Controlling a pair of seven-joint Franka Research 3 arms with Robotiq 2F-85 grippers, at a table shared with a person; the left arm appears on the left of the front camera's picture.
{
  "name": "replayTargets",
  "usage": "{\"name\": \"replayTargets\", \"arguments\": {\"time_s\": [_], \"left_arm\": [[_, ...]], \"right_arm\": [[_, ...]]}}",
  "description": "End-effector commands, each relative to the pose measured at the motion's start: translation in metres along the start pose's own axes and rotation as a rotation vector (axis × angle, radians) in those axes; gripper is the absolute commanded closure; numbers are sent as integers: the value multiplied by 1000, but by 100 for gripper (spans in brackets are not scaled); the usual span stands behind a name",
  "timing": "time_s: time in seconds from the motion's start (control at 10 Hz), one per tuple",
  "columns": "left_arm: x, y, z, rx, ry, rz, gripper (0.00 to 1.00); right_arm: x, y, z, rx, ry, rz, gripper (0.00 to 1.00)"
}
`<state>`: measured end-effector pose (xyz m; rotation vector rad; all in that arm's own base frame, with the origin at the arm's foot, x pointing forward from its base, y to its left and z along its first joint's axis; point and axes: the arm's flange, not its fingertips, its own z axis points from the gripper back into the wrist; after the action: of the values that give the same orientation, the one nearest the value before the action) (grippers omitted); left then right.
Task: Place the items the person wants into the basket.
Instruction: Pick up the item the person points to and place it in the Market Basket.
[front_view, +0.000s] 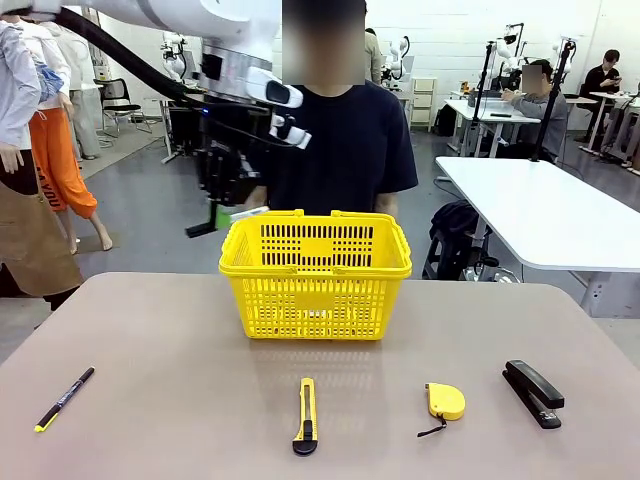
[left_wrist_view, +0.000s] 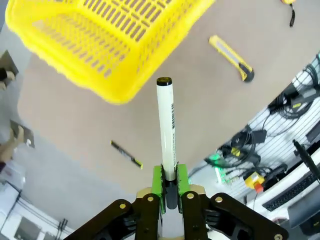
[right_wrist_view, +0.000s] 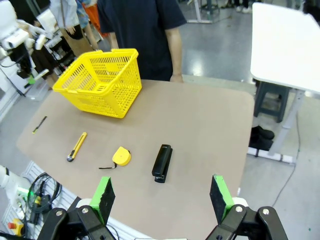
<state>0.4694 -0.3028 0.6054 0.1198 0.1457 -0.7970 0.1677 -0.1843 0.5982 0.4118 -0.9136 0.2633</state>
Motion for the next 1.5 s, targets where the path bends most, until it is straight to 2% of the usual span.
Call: {"name": "replayTargets", "arguments": {"time_s": [0.0, 0.1, 0.3, 0.7, 0.8, 1.4], "left_arm": [[28, 2, -16, 19, -104, 33, 87], [35, -3, -21, 42, -219, 81, 87], [48, -10, -27, 10, -252, 103, 87], [43, -13, -25, 9, -266, 133, 87], [58, -6, -21, 10, -253, 95, 87], [58, -6, -21, 10, -253, 95, 87]], "right_arm": [[-1, -1, -2, 2, -1, 0, 0], [-1, -1, -2, 2, -1, 0, 0], [-1, -1, -2, 2, -1, 0, 0], [-1, -1, -2, 2, -1, 0, 0], [-1, -1, -2, 2, -1, 0, 0], [-1, -1, -2, 2, -1, 0, 0]]}}
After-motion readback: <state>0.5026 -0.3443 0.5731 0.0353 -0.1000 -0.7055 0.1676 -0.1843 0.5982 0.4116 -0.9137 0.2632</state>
